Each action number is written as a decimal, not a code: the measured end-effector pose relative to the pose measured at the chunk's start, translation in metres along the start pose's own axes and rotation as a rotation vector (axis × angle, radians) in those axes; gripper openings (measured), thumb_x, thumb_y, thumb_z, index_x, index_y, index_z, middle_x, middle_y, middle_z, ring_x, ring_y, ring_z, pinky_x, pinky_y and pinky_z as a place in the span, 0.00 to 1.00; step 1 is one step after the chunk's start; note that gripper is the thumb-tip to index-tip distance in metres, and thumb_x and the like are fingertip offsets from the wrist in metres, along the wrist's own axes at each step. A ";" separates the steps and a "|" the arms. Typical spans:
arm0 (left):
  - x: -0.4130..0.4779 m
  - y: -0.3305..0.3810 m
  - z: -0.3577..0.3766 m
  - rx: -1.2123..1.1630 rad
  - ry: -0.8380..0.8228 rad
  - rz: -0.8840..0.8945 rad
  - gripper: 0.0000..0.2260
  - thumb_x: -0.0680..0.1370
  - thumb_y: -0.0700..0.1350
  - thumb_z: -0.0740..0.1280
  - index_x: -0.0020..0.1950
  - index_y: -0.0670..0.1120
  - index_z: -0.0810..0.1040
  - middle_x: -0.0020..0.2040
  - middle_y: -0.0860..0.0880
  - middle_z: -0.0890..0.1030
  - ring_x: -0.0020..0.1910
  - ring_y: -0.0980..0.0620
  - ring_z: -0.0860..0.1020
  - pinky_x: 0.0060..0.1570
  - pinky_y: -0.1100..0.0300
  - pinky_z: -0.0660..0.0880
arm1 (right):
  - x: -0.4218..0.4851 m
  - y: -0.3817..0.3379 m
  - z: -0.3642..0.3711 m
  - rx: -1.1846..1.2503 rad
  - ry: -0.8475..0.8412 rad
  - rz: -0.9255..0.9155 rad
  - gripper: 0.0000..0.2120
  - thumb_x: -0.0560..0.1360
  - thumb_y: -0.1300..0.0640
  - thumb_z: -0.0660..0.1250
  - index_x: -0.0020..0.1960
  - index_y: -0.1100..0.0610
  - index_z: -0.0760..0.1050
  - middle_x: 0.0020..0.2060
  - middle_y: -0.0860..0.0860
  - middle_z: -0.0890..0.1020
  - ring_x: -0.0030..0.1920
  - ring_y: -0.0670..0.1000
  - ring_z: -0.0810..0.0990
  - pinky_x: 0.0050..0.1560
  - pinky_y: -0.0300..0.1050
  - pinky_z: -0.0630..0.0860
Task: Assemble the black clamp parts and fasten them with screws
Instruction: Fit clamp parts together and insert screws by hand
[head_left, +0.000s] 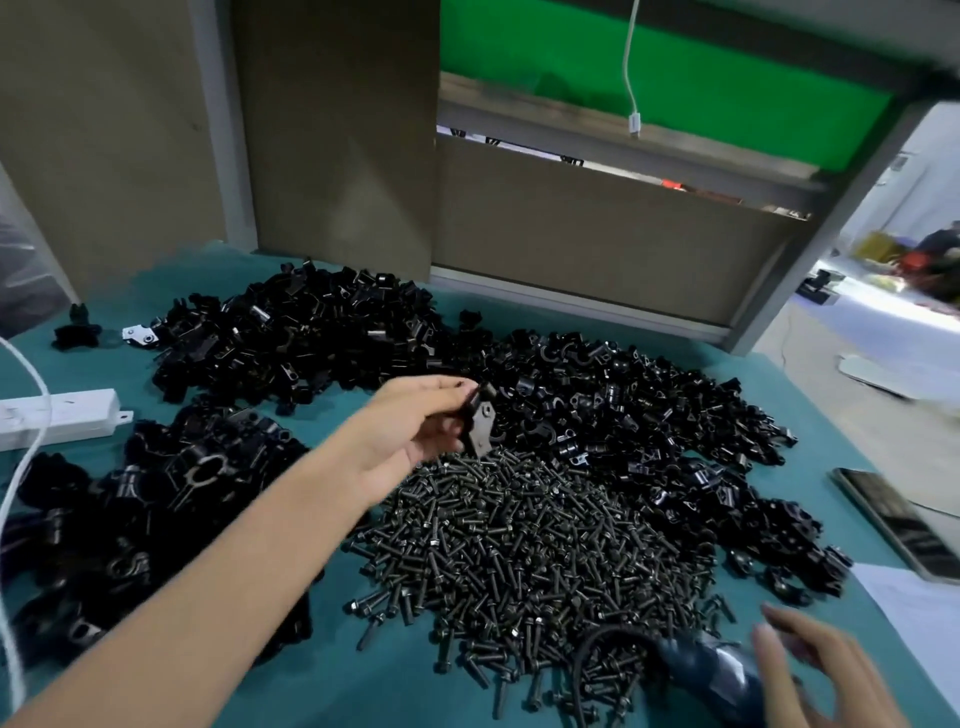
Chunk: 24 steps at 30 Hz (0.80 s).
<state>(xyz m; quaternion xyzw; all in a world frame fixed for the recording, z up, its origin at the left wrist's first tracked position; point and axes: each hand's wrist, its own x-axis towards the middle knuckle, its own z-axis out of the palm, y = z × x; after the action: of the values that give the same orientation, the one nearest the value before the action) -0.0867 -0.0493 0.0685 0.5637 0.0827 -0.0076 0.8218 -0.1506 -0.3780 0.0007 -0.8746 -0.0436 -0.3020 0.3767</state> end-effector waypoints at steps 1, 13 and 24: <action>-0.003 -0.013 0.011 -0.101 0.003 -0.049 0.06 0.80 0.35 0.65 0.52 0.39 0.81 0.36 0.48 0.84 0.27 0.59 0.76 0.26 0.65 0.76 | 0.003 -0.005 0.006 0.047 0.017 0.002 0.12 0.73 0.66 0.74 0.48 0.50 0.81 0.41 0.51 0.83 0.42 0.53 0.81 0.47 0.31 0.75; -0.008 -0.079 0.029 -0.365 -0.127 0.012 0.10 0.74 0.42 0.71 0.53 0.42 0.87 0.47 0.46 0.84 0.39 0.57 0.81 0.43 0.64 0.80 | 0.040 -0.093 0.102 0.440 -0.406 0.058 0.12 0.78 0.57 0.69 0.55 0.40 0.79 0.44 0.40 0.85 0.43 0.40 0.83 0.46 0.33 0.77; -0.007 -0.080 0.008 -0.378 0.065 0.154 0.16 0.66 0.48 0.75 0.53 0.49 0.87 0.50 0.49 0.86 0.45 0.54 0.83 0.47 0.63 0.80 | 0.061 -0.094 0.111 0.405 -0.448 -0.064 0.14 0.77 0.66 0.69 0.53 0.48 0.83 0.43 0.40 0.85 0.39 0.40 0.82 0.38 0.32 0.76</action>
<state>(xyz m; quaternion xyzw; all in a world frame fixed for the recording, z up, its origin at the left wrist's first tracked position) -0.1011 -0.0861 -0.0020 0.4039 0.0659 0.0893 0.9080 -0.0750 -0.2441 0.0350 -0.8249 -0.2125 -0.0982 0.5146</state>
